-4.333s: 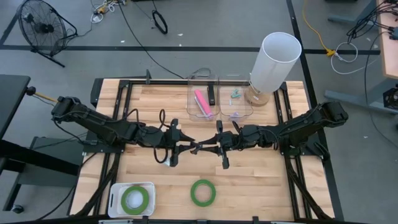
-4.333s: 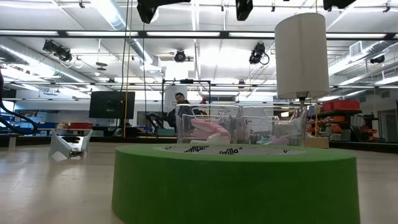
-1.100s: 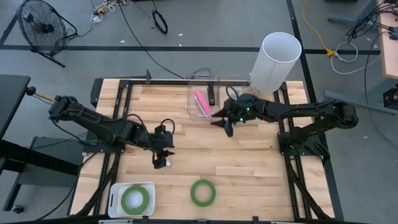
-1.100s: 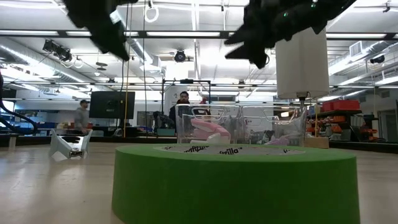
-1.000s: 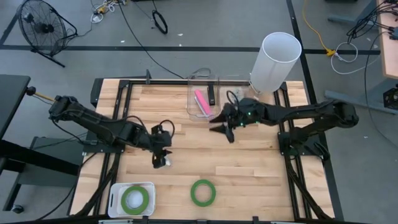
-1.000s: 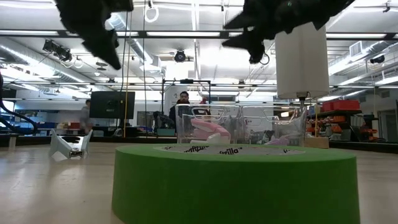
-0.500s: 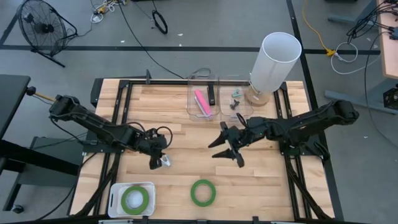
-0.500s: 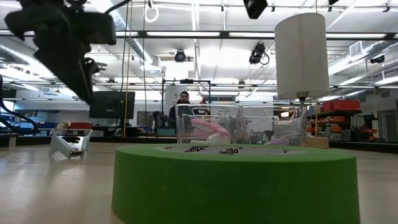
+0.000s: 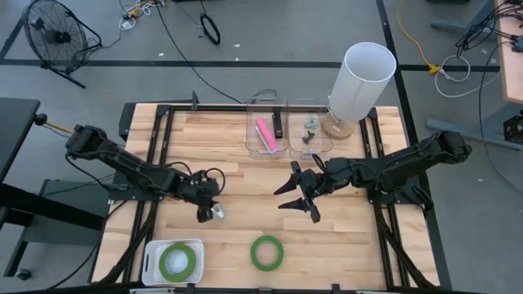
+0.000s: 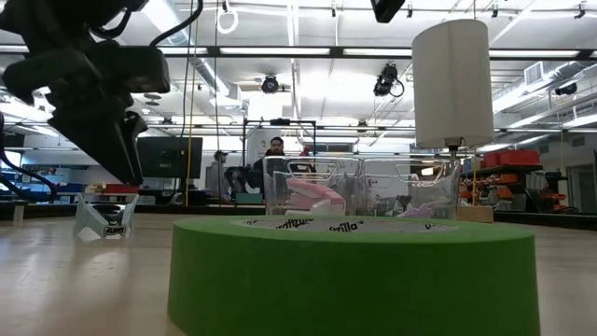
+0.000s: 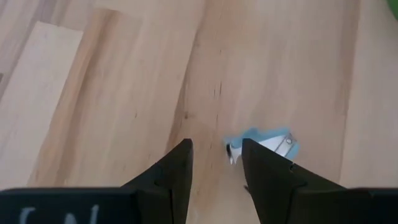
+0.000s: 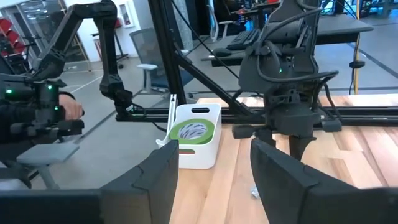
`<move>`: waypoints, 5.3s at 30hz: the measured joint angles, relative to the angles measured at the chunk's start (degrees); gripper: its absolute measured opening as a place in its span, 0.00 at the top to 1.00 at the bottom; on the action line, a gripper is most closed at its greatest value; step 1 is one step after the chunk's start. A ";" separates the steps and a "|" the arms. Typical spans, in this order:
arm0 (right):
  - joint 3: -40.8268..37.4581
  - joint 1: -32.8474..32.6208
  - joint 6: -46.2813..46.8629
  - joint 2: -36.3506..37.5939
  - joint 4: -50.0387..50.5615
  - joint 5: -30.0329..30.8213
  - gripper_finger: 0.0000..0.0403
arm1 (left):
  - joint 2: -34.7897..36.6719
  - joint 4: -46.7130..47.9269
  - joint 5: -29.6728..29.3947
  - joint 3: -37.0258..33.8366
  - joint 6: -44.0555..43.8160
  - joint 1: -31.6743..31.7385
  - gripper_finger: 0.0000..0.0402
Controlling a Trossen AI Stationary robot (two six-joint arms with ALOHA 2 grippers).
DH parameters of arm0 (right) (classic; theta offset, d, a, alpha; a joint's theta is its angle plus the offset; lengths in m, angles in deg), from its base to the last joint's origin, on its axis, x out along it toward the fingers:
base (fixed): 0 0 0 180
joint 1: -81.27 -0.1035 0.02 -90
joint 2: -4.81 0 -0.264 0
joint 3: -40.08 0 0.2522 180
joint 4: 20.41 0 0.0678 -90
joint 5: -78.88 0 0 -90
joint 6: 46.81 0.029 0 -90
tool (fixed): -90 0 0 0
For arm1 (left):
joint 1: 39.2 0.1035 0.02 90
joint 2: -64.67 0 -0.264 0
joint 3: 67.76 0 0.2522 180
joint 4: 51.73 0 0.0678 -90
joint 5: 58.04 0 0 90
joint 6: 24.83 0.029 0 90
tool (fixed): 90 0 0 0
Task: Pick and place Stapler, Stapler remover, tape
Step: Put the blue staple remover into the right transparent bin
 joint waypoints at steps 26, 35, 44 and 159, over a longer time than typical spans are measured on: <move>0.00 0.00 -0.07 0.00 1.12 1.25 0.51 | -10.42 -12.53 4.07 -0.35 5.81 0.00 0.86; 0.00 0.02 -0.07 0.00 1.47 1.26 0.51 | -10.73 -10.42 4.07 -0.79 6.06 0.02 0.99; 0.00 0.02 -0.07 0.00 2.35 1.27 0.51 | -10.53 -12.08 3.63 -0.45 4.44 0.00 0.99; -0.02 0.01 2.87 -0.02 4.38 2.80 0.51 | -26.49 20.89 -16.06 34.77 -16.15 -8.67 0.91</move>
